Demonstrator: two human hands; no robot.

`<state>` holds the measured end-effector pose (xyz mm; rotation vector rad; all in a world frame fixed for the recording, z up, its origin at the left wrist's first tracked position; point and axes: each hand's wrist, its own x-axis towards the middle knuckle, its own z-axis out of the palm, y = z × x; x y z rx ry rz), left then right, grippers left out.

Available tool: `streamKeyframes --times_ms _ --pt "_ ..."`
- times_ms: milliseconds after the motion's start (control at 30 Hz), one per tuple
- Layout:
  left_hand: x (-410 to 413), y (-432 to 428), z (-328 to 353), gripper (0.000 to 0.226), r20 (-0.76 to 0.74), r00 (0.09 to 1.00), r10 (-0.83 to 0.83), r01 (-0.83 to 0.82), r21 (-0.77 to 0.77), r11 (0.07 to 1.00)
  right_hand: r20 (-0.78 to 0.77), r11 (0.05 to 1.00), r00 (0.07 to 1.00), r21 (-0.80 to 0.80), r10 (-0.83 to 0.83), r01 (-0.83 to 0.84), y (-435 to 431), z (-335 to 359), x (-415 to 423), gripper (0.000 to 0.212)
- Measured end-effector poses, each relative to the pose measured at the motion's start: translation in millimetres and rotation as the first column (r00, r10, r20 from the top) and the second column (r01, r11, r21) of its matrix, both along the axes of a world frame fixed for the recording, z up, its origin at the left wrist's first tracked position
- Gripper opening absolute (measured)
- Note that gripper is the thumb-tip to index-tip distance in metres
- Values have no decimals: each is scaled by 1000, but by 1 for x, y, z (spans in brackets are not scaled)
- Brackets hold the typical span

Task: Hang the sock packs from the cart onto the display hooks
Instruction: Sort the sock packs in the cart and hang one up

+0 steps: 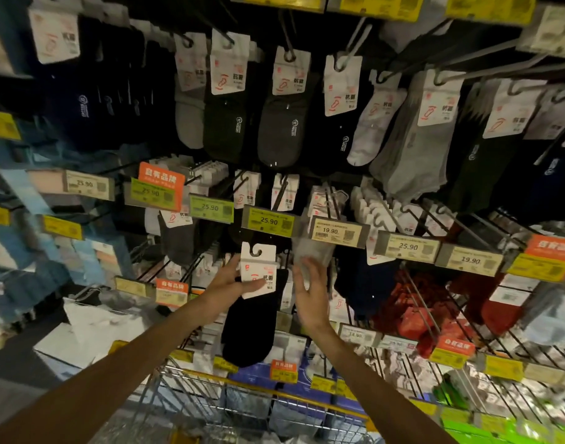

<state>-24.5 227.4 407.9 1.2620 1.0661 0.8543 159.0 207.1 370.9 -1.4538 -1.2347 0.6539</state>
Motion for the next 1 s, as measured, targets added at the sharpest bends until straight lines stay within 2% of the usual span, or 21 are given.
streamKeyframes --times_ms 33,100,167,267,333,400,533,633,700,833,933,1000 --pt "-1 -1 1 60 -1 1000 -18 18 1 1000 -110 999 993 -16 41 -43 -4 8 -3 19" --pt "-4 -4 0 59 6 999 -52 52 11 999 -304 987 943 -40 138 -157 -5 20 -8 19" --pt "-8 -6 -2 59 8 997 -82 82 13 997 -302 968 931 -80 206 -240 -3 28 -16 21" --pt "-15 -7 -7 79 7 992 -123 123 22 992 -310 951 917 -92 253 -294 -1 35 -27 36" --pt "-21 -5 -9 85 -2 989 -146 146 16 989 -345 950 905 -95 248 -296 -1 41 -30 30" --pt "-24 -6 -10 78 26 985 -173 172 14 985 -398 948 884 -93 244 -304 -2 43 -33 12" --pt "-32 -7 -10 73 20 969 -246 246 -2 969 -429 955 881 -117 200 -274 0 40 -42 23" --pt "-40 -8 -5 58 30 975 -219 221 -107 969 -445 966 880 -101 169 -236 3 44 -46 23" --pt "-44 -5 -6 46 47 975 -215 220 -161 962 -433 976 884 -35 179 -214 7 52 -49 18" --pt "-47 7 1 31 34 977 -210 212 -104 972 -363 985 916 34 167 -166 20 64 -59 15" --pt "-45 18 5 37 -6 980 -201 200 -62 978 -387 993 915 36 117 -112 26 67 -64 17" --pt "-44 25 6 44 -41 980 -196 195 -39 980 -391 995 915 35 98 -91 30 69 -66 11"
